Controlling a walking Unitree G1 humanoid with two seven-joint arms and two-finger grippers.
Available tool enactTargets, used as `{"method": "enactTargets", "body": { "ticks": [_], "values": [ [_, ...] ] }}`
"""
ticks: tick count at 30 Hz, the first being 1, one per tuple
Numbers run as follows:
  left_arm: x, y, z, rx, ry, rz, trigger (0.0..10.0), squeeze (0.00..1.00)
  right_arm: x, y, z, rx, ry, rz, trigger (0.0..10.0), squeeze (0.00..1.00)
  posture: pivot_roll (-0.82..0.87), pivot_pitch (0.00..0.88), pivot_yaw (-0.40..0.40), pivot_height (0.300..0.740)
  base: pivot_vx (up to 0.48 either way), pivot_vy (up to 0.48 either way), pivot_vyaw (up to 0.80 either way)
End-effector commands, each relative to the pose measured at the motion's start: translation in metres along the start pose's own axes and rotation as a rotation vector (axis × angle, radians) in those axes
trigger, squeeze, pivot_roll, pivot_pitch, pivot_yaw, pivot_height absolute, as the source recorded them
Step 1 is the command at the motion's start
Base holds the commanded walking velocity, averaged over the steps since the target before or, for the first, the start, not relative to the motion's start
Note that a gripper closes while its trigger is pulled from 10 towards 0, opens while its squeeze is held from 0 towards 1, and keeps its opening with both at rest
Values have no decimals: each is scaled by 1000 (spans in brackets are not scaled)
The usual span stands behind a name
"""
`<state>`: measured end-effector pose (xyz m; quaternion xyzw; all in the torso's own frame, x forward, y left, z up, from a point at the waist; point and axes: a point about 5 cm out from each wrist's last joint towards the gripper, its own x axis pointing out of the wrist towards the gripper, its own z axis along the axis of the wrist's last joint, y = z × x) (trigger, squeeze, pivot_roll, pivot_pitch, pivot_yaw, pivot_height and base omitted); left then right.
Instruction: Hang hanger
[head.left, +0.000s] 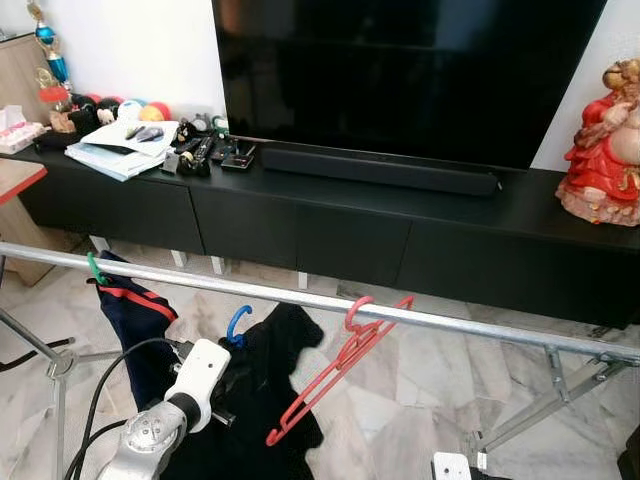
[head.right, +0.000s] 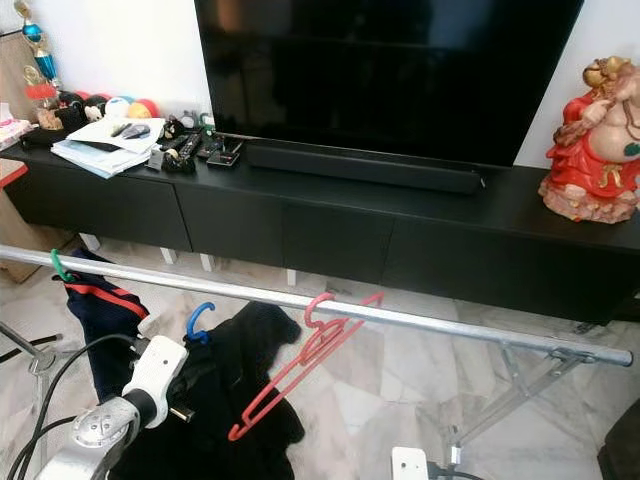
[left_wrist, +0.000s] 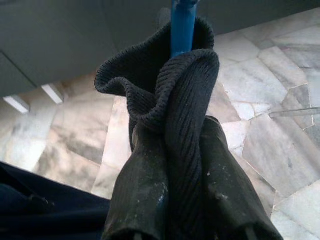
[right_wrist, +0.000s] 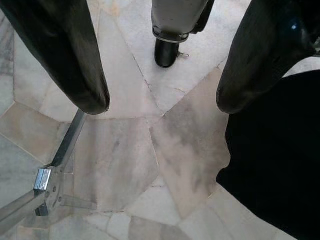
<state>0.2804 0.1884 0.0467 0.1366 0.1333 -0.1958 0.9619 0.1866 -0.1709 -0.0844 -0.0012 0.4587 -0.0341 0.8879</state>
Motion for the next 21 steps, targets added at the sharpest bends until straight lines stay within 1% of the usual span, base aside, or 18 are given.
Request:
{"method": "enactTargets", "body": {
  "ticks": [1, 2, 7, 9, 11, 13, 15, 17, 19, 21],
  "values": [
    [4, 5, 20, 60, -75, -10, 10000, 0, 0, -1, -1, -6, 3, -1, 10000, 0, 125, 0, -8, 740, 0, 0, 0],
    [6, 8, 27, 61, -102, 7, 10000, 0, 0, -1, -1, -6, 3, -2, 10000, 0, 121, 0, -9, 740, 0, 0, 0],
    [9, 14, 35, 67, -128, 34, 10000, 0, 0, -1, -1, -8, 3, -2, 10000, 0, 123, 0, -11, 740, 0, 0, 0],
    [11, 19, 38, 53, -135, 62, 10000, 0, 0, -1, -1, -9, 3, -1, 10000, 0, 123, 0, -11, 740, 0, 0, 0],
    [14, 21, 40, 55, -127, 75, 10000, 0, 0, 0, -1, -9, 4, 0, 10000, 0, 123, 0, -11, 740, 0, 0, 0],
    [20, 22, 39, 85, -96, 87, 10000, 0, 0, 0, -1, -15, 6, 2, 10000, 0, 128, 0, -14, 740, 0, 0, 0],
    [26, 27, 41, 68, -72, 127, 10000, 0, 0, 0, -1, -16, 7, 4, 10000, 0, 123, 0, -14, 740, 0, 0, 0],
    [31, 28, 43, 65, -67, 134, 10000, 0, 0, 0, -2, -16, 10, 4, 10000, 0, 120, 0, -13, 740, 0, 0, 0],
    [33, 28, 44, 68, -63, 138, 10000, 0, 0, -1, -2, -16, 11, 4, 10000, 0, 120, 0, -13, 740, 0, 0, 0],
    [40, 31, 49, 64, -54, 155, 10000, 0, 0, -2, -3, -14, 15, 1, 10000, 0, 118, 0, -13, 740, 0, 0, 0]
  ]
}}
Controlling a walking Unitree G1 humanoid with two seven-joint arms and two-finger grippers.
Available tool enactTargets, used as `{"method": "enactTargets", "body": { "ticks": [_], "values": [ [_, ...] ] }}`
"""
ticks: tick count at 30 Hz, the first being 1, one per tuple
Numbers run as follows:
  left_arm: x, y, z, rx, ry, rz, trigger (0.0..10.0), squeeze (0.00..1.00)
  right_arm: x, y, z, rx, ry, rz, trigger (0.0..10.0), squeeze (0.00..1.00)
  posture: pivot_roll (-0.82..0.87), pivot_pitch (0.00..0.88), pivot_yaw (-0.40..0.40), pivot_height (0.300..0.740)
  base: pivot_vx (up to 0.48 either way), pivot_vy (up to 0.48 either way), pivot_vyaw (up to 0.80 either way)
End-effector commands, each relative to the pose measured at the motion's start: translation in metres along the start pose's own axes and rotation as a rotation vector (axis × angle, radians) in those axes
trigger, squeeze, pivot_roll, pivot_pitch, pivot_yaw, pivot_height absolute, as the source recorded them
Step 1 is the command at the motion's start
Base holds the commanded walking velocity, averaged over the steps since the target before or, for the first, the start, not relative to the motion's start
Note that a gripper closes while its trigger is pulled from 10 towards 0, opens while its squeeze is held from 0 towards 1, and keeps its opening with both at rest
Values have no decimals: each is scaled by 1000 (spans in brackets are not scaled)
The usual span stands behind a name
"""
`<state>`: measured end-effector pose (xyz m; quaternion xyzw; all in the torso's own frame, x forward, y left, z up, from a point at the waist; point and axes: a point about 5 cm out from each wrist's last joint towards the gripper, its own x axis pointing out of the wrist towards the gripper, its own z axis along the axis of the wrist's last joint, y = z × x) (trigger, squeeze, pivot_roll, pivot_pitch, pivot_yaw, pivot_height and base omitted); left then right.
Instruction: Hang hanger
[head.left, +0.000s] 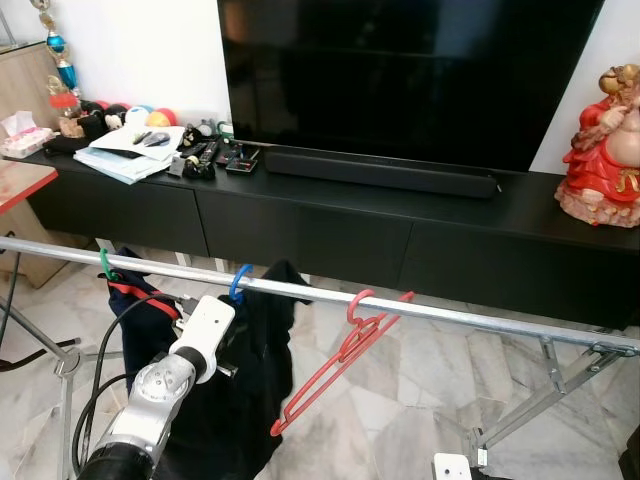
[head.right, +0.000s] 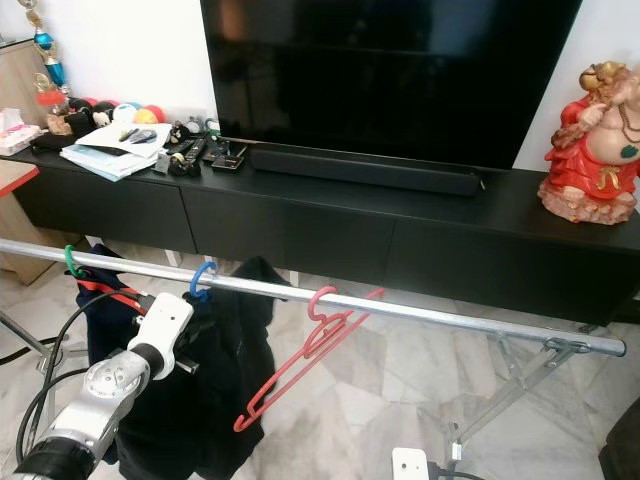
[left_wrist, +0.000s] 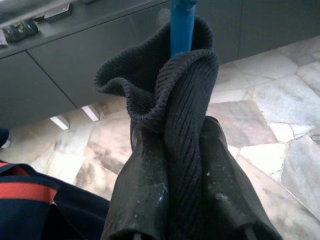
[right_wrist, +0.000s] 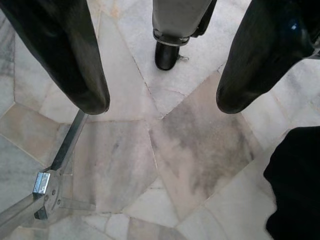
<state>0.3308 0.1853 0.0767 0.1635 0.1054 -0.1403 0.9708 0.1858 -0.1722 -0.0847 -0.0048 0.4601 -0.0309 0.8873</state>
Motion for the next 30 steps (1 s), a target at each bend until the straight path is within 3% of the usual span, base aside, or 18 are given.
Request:
{"method": "enactTargets", "body": {
  "ticks": [1, 6, 11, 22, 23, 30],
  "values": [
    [7, 7, 12, 20, -24, 38, 10000, 0, 0, -2, -2, -4, 13, -3, 10000, 0, 118, 0, -13, 740, 0, 0, 0],
    [13, 11, 16, 28, 0, 69, 10000, 0, 0, -3, -3, -2, 16, -5, 10000, 0, 118, 0, -13, 740, 0, 0, 0],
    [17, 8, 7, 4, 79, 74, 10000, 0, -1, -3, -5, -6, 21, -3, 10000, 0, 117, 0, -14, 740, 0, 0, 0],
    [16, -3, -6, -127, 113, 52, 10000, 0, -1, -4, -7, -9, 30, -1, 10000, 0, 119, 0, -14, 740, 0, 0, 0],
    [14, -4, -9, -151, 106, 50, 10000, 1000, -1, -4, -8, -9, 32, -1, 10000, 0, 118, 0, -13, 740, 0, 0, 0],
    [11, -5, -3, -193, 21, 61, 10000, 1000, -1, -5, -8, -10, 34, -1, 10000, 0, 123, 0, -13, 740, 0, 0, 0]
  ]
}}
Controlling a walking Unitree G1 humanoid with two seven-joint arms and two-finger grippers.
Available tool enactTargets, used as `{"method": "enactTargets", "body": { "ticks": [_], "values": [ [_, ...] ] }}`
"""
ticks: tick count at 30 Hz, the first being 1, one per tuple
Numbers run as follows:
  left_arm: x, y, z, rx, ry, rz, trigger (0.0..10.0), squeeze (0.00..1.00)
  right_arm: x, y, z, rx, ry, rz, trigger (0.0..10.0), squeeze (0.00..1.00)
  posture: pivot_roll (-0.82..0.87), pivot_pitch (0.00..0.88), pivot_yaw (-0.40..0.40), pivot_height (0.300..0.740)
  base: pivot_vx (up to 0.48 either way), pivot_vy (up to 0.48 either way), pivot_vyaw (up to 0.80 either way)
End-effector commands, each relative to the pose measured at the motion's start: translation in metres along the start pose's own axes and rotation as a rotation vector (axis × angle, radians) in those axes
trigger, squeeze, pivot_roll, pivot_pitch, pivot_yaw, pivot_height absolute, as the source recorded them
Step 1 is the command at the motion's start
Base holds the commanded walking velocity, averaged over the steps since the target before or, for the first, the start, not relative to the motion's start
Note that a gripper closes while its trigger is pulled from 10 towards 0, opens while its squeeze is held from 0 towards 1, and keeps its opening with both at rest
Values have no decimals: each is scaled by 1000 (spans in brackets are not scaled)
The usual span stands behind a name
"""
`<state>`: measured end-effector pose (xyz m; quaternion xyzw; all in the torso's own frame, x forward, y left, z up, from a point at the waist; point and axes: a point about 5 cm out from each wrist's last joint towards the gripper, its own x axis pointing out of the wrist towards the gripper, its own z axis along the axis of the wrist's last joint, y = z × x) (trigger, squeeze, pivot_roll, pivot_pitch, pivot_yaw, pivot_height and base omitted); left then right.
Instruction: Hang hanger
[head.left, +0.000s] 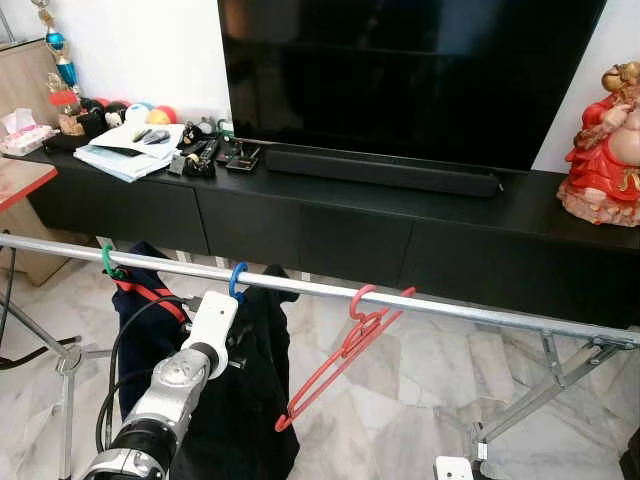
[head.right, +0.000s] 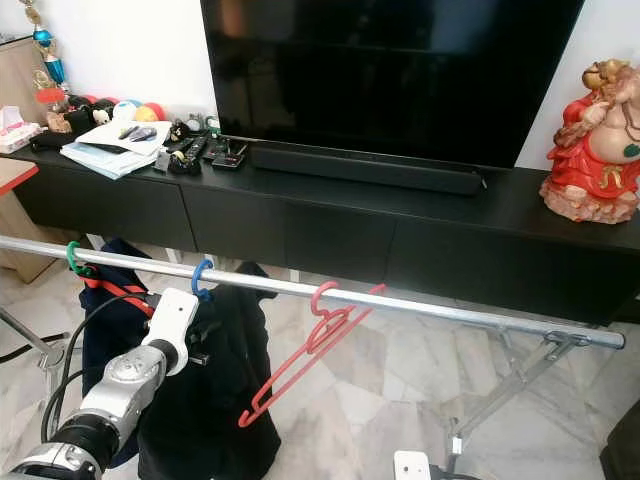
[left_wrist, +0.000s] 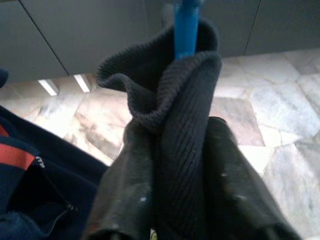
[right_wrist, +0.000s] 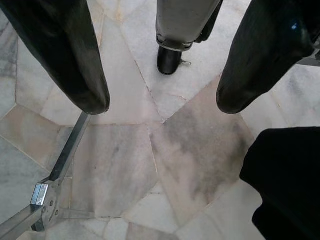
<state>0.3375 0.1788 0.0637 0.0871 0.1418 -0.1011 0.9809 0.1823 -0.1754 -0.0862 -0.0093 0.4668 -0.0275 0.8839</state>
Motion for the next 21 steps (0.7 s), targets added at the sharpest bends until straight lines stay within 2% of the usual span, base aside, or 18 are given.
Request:
{"method": "enactTargets", "body": {
  "ticks": [1, 6, 14, 16, 19, 21],
  "values": [
    [0, 2, 6, -23, -39, 6, 10000, 1000, -1, -2, -4, 2, 20, -3, 10000, 0, 123, 0, -13, 740, 0, 0, 0],
    [-10, 4, 12, -61, -132, 13, 10000, 1000, -1, -3, -3, 14, 14, -7, 10000, 0, 115, 0, -5, 740, 0, 0, 0],
    [-27, 8, 13, -45, -180, -19, 10000, 1000, -1, -1, -6, 18, 16, -9, 10000, 0, 110, 0, 5, 740, 0, 0, 0],
    [-46, 18, 13, -46, -211, 11, 10000, 1000, -2, -1, -9, 22, 19, -12, 10000, 0, 106, 0, 10, 740, 0, 0, 0],
    [-56, 21, 8, -37, -199, 10, 10000, 1000, -2, -1, -10, 21, 22, -12, 10000, 0, 106, 0, 12, 740, 0, 0, 0],
    [-66, 28, -1, -67, -188, 7, 10000, 878, -2, -1, -11, 20, 23, -11, 10000, 0, 105, 0, 14, 740, 0, 0, 0]
  ]
}}
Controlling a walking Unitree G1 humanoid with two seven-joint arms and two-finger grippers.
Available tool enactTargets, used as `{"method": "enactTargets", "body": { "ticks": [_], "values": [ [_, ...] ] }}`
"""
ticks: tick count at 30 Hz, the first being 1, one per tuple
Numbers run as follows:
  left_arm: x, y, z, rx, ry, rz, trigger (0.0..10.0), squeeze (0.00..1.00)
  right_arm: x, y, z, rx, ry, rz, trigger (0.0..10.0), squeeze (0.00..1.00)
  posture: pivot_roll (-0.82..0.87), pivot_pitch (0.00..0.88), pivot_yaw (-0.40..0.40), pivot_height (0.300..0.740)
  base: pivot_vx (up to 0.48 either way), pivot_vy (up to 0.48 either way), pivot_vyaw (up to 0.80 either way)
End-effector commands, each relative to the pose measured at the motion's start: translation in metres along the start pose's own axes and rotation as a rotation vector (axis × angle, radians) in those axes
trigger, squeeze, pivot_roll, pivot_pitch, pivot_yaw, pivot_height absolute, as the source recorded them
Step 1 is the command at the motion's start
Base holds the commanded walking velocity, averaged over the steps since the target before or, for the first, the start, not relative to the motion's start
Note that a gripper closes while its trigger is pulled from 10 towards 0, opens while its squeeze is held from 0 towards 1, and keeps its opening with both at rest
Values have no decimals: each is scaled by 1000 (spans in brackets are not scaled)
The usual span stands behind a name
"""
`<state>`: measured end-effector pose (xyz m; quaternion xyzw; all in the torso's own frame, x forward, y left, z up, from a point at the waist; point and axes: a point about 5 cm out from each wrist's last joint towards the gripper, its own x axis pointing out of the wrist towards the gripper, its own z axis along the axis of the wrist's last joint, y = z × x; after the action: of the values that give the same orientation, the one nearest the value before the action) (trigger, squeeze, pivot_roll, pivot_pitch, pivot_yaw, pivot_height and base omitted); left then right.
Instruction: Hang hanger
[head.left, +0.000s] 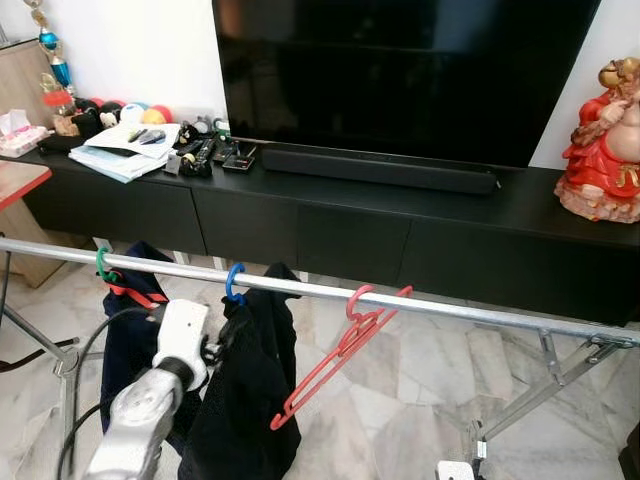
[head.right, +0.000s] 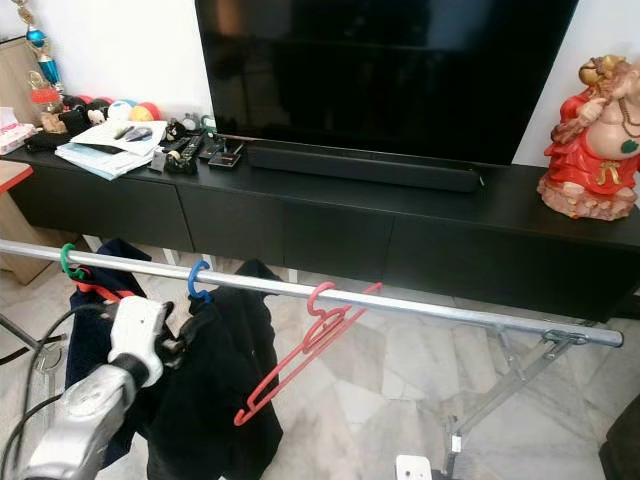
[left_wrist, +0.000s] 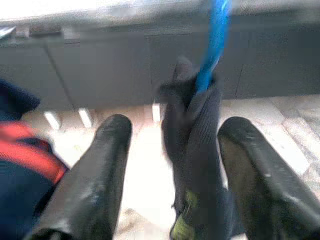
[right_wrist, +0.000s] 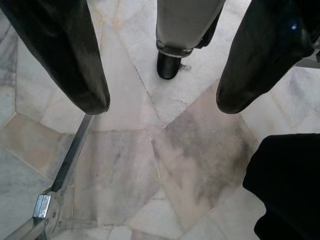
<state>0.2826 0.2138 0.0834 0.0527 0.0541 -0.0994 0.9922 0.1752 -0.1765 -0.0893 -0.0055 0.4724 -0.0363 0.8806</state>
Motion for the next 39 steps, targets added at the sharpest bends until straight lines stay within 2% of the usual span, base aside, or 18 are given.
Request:
{"method": "enactTargets", "body": {
  "ticks": [1, 2, 5, 6, 8, 13, 14, 16, 17, 18, 22, 23, 26, 34, 35, 38, 39],
  "values": [
    [-5, 10, -3, -42, 8, 24, 10000, 451, -1, 0, -4, 6, 9, 0, 10000, 0, 105, 0, 14, 740, 0, 0, 0],
    [-8, 16, -8, -80, 20, 53, 10000, 0, -1, 0, -4, 6, 10, 0, 10000, 0, 109, 0, 16, 740, 0, 0, 0],
    [-15, 31, -28, -173, 89, 148, 10000, 0, -1, 0, -4, 6, 8, 0, 10000, 0, 111, 0, 11, 740, 0, 0, 0],
    [-16, 33, -33, -178, 115, 162, 10000, 0, -1, 0, -3, 6, 7, 0, 10000, 0, 111, 0, 11, 740, 0, 0, 0],
    [-19, 35, -51, -149, 231, 185, 10000, 0, 0, 0, -1, 7, 2, 0, 10000, 0, 112, 0, 6, 740, 0, 0, 0],
    [-29, 19, -96, -35, 489, 104, 10000, 0, 0, -1, 2, 18, -7, -6, 10000, 0, 108, 0, 8, 740, 0, 0, 0],
    [-29, 19, -96, -35, 489, 104, 10000, 0, 0, -1, 2, 18, -7, -6, 10000, 0, 108, 0, 8, 740, 0, 0, 0],
    [-34, 2, -119, -33, 606, 72, 10000, 0, 1, -1, 3, 32, -10, -11, 10000, 0, 107, 0, 11, 740, 0, 0, 0],
    [-34, 2, -119, -33, 606, 72, 10000, 0, 1, -1, 3, 32, -10, -11, 10000, 0, 107, 0, 11, 740, 0, 0, 0],
    [-38, -6, -128, -40, 659, 63, 10000, 0, 1, 0, 4, 34, -9, -10, 10000, 0, 106, 0, 13, 740, 0, 0, 0],
    [-50, -18, -146, -91, 766, 95, 10000, 0, 1, 1, 4, 43, -9, -8, 10000, 0, 99, 0, 14, 740, 0, 0, 0],
    [-50, -18, -146, -91, 766, 95, 10000, 0, 1, 1, 4, 43, -9, -8, 10000, 0, 99, 0, 14, 740, 0, 0, 0],
    [-66, -26, -162, -138, 861, 136, 10000, 0, 1, 2, 4, 47, -11, -8, 10000, 0, 84, 0, 12, 740, 0, 0, 0],
    [-67, -33, -164, -154, 857, 156, 10000, 0, 1, 0, 6, 60, -17, -4, 10000, 0, 85, 0, 0, 740, 0, 0, 0],
    [-66, -34, -164, -119, 853, 136, 10000, 0, 1, -1, 6, 78, -18, -4, 10000, 0, 88, 0, -3, 740, 0, 0, 0],
    [-65, -34, -163, -85, 853, 116, 10000, 0, 1, 0, 6, 88, -20, -2, 10000, 0, 84, 0, 7, 740, 0, 0, 0],
    [-65, -34, -163, -25, 860, 85, 10000, 0, 1, 1, 6, 79, -19, 2, 10000, 0, 81, 0, 9, 740, 0, 0, 0]
  ]
}}
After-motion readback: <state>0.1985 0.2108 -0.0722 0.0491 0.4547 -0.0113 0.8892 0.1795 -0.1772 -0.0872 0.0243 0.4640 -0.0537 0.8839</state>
